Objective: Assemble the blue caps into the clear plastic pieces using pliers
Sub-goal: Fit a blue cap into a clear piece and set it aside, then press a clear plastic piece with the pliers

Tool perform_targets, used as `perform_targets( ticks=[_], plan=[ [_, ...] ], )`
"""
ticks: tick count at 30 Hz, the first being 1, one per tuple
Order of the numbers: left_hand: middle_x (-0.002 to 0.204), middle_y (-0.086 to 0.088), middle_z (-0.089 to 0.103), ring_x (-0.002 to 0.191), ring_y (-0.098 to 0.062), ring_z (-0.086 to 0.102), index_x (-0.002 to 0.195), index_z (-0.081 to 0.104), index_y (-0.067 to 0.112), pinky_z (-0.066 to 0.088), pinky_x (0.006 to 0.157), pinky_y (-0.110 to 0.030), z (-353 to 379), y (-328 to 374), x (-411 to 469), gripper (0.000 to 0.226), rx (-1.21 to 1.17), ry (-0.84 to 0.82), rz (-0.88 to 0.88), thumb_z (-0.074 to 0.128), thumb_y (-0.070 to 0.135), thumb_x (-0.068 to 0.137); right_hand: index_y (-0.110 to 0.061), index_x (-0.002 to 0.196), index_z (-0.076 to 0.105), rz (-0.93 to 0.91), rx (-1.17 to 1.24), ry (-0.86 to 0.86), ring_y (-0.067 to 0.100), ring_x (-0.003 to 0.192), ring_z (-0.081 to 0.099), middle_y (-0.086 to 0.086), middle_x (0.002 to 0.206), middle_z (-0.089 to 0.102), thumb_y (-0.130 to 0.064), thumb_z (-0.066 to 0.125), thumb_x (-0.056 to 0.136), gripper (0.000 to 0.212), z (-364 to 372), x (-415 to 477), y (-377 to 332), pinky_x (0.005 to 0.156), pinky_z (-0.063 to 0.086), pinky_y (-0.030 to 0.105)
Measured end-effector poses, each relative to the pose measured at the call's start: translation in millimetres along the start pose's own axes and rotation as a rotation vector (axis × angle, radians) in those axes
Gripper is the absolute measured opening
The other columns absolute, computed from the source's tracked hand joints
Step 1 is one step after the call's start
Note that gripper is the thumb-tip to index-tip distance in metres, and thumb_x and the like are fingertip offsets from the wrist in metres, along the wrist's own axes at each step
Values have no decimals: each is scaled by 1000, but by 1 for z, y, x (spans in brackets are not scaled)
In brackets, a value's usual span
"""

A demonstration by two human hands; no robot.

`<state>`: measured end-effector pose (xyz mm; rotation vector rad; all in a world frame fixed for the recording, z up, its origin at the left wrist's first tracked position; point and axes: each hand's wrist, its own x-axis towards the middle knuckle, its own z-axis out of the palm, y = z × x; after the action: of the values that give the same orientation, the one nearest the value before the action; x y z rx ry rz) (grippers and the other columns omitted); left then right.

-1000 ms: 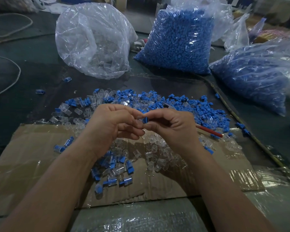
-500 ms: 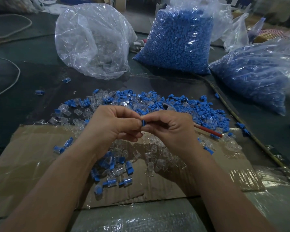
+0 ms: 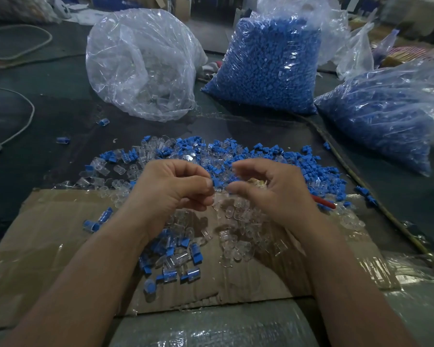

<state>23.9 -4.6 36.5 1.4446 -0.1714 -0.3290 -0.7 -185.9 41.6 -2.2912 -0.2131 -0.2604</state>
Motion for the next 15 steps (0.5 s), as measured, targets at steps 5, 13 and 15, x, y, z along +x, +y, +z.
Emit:
perform_targets(
  ticks=[5, 13, 15],
  plan=[
    [58, -9, 67, 51, -17, 64, 68, 64, 4, 51, 48, -22, -1, 0, 0, 10, -31, 26, 8, 68, 7, 59, -23, 127, 51, 327, -352, -5, 4, 104, 49, -5, 127, 54, -50, 67, 71, 64, -36, 5, 27, 86, 37, 24],
    [59, -9, 67, 51, -17, 64, 68, 65, 5, 52, 48, -22, -1, 0, 1, 15, -40, 31, 11, 68, 12, 55, -29, 145, 16, 546, -572, -392, 20, 136, 24, -5, 151, 22, -52, 78, 56, 111, -38, 1, 32, 111, 23, 44],
    [59, -9, 67, 51, -17, 64, 68, 65, 5, 53, 49, -23, -1, 0, 1, 16, -39, 30, 12, 68, 13, 54, -30, 145, 14, 551, -609, -400, 20, 136, 22, -5, 151, 21, -49, 79, 56, 112, -38, 2, 31, 110, 24, 47]
  ],
)
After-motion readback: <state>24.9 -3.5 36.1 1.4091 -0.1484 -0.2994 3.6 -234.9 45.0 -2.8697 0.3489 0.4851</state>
